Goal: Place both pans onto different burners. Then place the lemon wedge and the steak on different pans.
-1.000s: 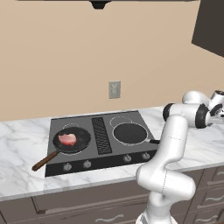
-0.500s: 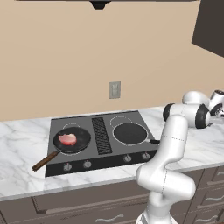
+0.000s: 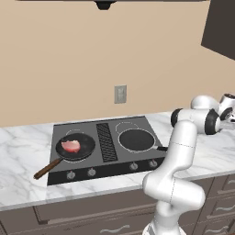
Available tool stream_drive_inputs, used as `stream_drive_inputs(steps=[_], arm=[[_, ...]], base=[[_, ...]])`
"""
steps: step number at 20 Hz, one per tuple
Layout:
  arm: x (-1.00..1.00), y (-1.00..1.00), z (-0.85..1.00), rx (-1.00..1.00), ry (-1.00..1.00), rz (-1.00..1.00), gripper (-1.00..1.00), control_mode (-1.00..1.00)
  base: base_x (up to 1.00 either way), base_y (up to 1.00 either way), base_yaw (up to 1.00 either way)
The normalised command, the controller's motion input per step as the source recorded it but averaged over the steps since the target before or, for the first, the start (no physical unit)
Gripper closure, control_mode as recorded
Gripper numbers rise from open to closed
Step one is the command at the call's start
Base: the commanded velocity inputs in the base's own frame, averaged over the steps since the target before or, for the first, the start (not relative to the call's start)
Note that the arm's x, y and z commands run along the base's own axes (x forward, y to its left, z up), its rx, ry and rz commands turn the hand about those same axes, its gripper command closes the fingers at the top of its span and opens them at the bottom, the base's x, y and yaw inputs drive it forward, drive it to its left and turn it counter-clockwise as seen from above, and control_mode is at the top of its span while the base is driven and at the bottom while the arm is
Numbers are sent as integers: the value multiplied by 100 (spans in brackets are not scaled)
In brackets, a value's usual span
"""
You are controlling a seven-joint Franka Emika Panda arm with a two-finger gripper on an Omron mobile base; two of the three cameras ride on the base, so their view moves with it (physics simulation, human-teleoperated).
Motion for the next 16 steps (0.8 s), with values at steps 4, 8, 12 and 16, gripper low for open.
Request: stream_drive_inputs(steps=[4, 8, 12, 16], arm=[[-14, 15, 11, 0, 0, 0, 100, -100], [-28, 31, 14, 0, 0, 0, 100, -100], [-23, 52, 21, 0, 2, 0, 100, -100], [-23, 55, 30, 0, 4, 0, 100, -100]], base=[[0, 0, 0], [0, 0, 0], [0, 0, 0], [0, 0, 0]])
